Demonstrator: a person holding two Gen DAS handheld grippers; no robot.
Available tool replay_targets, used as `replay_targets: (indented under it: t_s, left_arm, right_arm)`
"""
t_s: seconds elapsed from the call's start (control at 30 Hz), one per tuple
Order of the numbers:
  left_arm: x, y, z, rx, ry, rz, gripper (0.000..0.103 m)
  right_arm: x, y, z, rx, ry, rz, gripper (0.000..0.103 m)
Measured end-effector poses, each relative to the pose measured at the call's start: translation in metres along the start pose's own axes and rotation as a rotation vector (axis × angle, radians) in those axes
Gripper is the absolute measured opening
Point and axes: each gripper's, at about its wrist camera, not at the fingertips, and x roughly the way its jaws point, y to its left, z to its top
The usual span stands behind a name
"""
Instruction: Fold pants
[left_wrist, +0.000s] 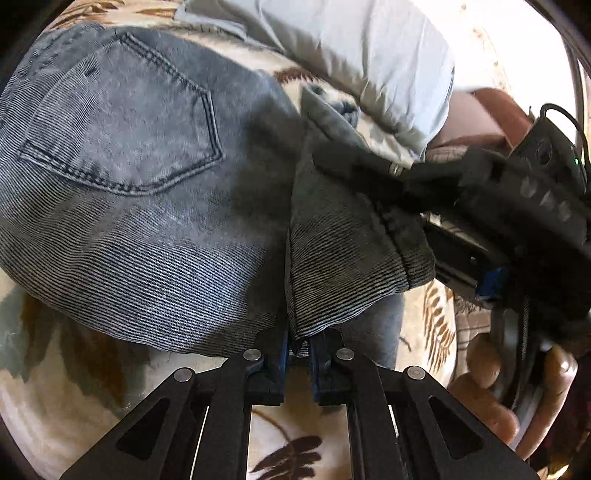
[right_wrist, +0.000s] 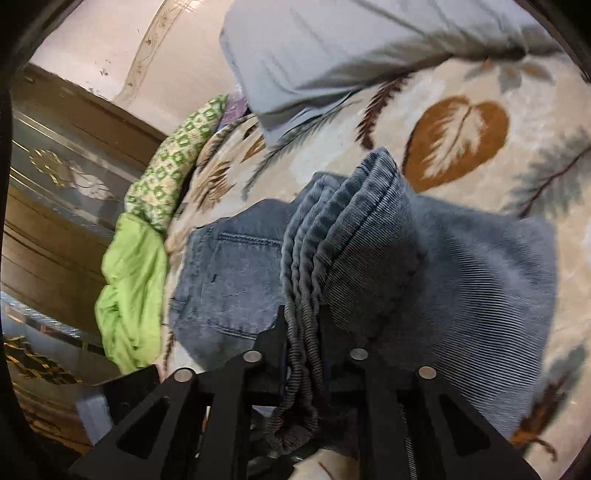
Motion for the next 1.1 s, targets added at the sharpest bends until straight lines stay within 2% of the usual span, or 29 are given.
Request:
replay_targets:
  t_s: [0.03, 0.07, 0.1, 0.13, 0.17, 0.2, 0.23, 0.37, 0.43, 0.5, 0.53, 0.6, 0.67, 0.73, 0.83, 0.97, 1.03, 1.1]
  left_arm:
    - [0.000, 0.000, 0.002, 0.000, 0.007, 0.000, 0.011]
    - [-0.002, -0.001, 0.003, -0.001, 0.010, -0.005, 0.017]
    - [-0.010, -0.002, 0.004, -0.004, 0.005, -0.019, 0.029]
    - [-0.016, -0.002, 0.007, -0.003, -0.010, -0.027, 0.036]
    - [-0.024, -0.003, 0.007, 0.000, -0.031, -0.026, 0.049]
    - [-0.033, -0.003, 0.006, 0.000, -0.052, -0.019, 0.058]
    - [-0.039, -0.001, 0.009, 0.001, -0.065, -0.013, 0.059]
    - [-0.046, 0.012, 0.020, -0.062, -0.084, 0.042, 0.059]
    - [-0.040, 0.021, 0.033, -0.102, -0.064, 0.077, 0.058]
    - [-0.032, 0.022, 0.043, -0.093, -0.045, 0.102, 0.057]
    - [-0.028, 0.017, 0.047, -0.075, -0.032, 0.139, 0.055]
    - [-0.023, 0.012, 0.049, -0.037, -0.025, 0.210, 0.034]
    - [-0.029, 0.005, 0.044, -0.027, -0.048, 0.216, 0.032]
    - [-0.033, 0.001, 0.037, -0.017, -0.074, 0.207, 0.030]
    - [-0.045, 0.000, 0.016, -0.025, -0.069, 0.175, 0.026]
    - [-0.064, -0.006, -0.001, -0.026, -0.110, 0.139, 0.026]
    - [-0.059, 0.000, -0.006, -0.031, -0.104, 0.167, 0.026]
    - [-0.047, 0.009, -0.010, -0.026, -0.073, 0.189, 0.027]
  right_arm:
    - [-0.002, -0.003, 0.000, 0.029, 0.006, 0.015, 0.029]
    - [-0.007, -0.004, 0.001, 0.042, 0.004, 0.026, 0.041]
    - [-0.016, -0.001, 0.002, 0.041, -0.012, 0.026, 0.048]
    - [-0.030, 0.004, 0.002, 0.031, -0.043, 0.005, 0.062]
    - [-0.044, 0.008, 0.001, 0.017, -0.079, -0.012, 0.067]
    - [-0.062, 0.012, -0.001, 0.002, -0.117, -0.012, 0.067]
    - [-0.074, 0.012, -0.004, 0.001, -0.135, -0.008, 0.066]
    - [-0.107, -0.013, -0.020, 0.042, -0.185, -0.093, 0.066]
    - [-0.108, -0.040, -0.030, 0.101, -0.177, -0.132, 0.066]
    - [-0.101, -0.063, -0.042, 0.142, -0.164, -0.184, 0.066]
    - [-0.097, -0.070, -0.046, 0.158, -0.156, -0.201, 0.064]
    - [-0.085, -0.082, -0.052, 0.190, -0.128, -0.198, 0.052]
    - [-0.073, -0.091, -0.056, 0.202, -0.092, -0.200, 0.039]
    - [-0.061, -0.091, -0.060, 0.195, -0.057, -0.220, 0.032]
    - [-0.058, -0.089, -0.063, 0.172, -0.044, -0.237, 0.009]
    - [-0.088, -0.071, -0.058, 0.128, -0.094, -0.210, 0.006]
    - [-0.093, -0.063, -0.056, 0.098, -0.095, -0.235, 0.006]
    - [-0.081, -0.066, -0.057, 0.080, -0.062, -0.285, 0.007]
